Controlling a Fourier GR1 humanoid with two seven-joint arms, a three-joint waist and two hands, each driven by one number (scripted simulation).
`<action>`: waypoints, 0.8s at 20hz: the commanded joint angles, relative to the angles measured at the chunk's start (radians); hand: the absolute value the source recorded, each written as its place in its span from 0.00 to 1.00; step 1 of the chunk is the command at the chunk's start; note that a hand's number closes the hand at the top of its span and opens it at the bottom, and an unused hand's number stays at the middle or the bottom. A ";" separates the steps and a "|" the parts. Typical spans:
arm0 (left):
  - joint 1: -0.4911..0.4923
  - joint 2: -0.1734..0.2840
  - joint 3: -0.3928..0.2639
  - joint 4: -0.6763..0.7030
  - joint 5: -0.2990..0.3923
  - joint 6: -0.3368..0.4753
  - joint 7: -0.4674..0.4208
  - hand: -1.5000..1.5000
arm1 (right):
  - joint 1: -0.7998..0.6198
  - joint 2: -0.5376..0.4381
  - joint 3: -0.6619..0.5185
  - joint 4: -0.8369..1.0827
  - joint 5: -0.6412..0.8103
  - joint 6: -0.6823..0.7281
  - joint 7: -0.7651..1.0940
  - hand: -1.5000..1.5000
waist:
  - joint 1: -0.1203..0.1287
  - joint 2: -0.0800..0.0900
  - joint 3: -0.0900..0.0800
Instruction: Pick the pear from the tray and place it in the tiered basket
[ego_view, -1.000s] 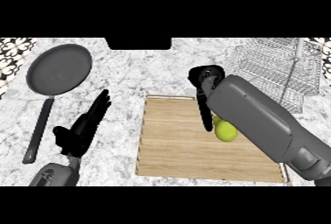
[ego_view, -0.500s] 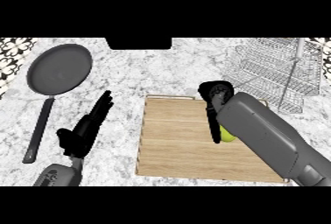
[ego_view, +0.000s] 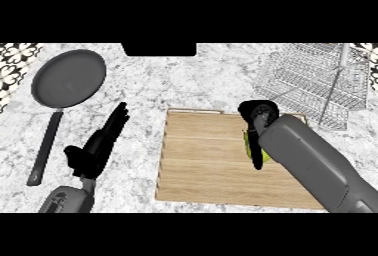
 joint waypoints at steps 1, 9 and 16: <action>-0.005 -0.015 0.015 0.006 -0.007 -0.009 0.010 0.50 | 0.088 0.025 -0.006 -0.051 0.057 0.008 0.091 0.00 | -0.001 0.000 0.000; 0.021 -0.031 0.028 0.031 -0.056 -0.034 -0.030 0.50 | 0.083 0.054 -0.118 0.003 0.144 0.053 0.011 0.00 | 0.003 0.002 0.000; 0.039 -0.024 0.043 -0.075 -0.059 -0.048 0.038 0.50 | 0.166 0.105 -0.120 0.006 0.302 -0.110 -0.209 1.00 | 0.007 0.002 0.000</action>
